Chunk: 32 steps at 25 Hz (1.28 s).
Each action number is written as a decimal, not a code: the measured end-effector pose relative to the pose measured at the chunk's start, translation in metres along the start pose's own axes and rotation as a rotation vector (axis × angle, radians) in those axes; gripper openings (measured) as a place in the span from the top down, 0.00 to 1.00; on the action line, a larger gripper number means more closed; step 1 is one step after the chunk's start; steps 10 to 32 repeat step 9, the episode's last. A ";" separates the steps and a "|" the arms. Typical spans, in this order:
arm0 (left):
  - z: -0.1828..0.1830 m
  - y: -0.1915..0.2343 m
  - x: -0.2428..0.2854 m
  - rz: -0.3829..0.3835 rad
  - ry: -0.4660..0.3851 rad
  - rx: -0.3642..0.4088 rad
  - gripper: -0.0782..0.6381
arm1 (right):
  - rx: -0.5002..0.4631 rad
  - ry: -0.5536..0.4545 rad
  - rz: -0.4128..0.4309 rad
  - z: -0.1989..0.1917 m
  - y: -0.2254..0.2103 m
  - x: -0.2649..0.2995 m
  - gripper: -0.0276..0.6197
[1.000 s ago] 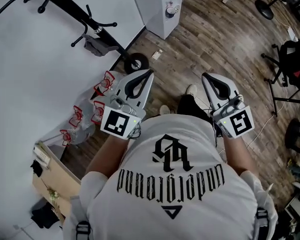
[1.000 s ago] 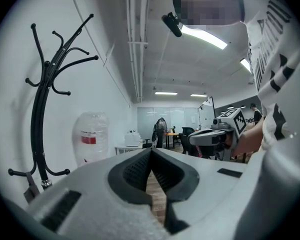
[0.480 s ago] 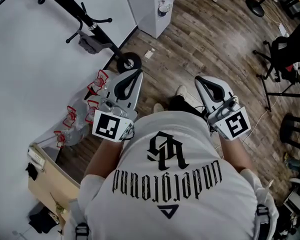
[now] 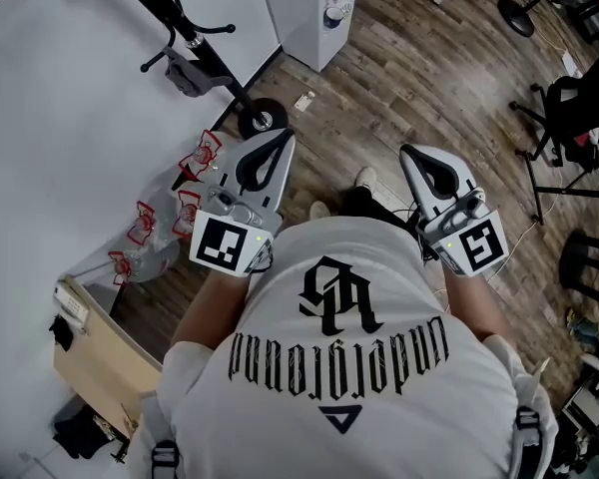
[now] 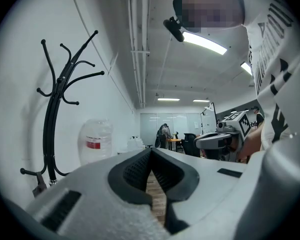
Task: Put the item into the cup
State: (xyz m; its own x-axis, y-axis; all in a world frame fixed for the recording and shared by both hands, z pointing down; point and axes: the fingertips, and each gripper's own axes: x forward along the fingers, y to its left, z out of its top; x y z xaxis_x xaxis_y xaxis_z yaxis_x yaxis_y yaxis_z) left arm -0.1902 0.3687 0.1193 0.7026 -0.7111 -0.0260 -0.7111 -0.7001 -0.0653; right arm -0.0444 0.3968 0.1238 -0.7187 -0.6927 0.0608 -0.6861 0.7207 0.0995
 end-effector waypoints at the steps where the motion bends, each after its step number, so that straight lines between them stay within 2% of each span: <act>1: 0.000 0.001 0.000 0.001 -0.002 -0.002 0.88 | 0.004 0.004 0.001 -0.001 0.001 0.001 0.95; 32: -0.003 -0.002 -0.010 -0.005 -0.009 -0.006 0.88 | -0.004 -0.004 -0.008 -0.004 0.010 -0.001 0.95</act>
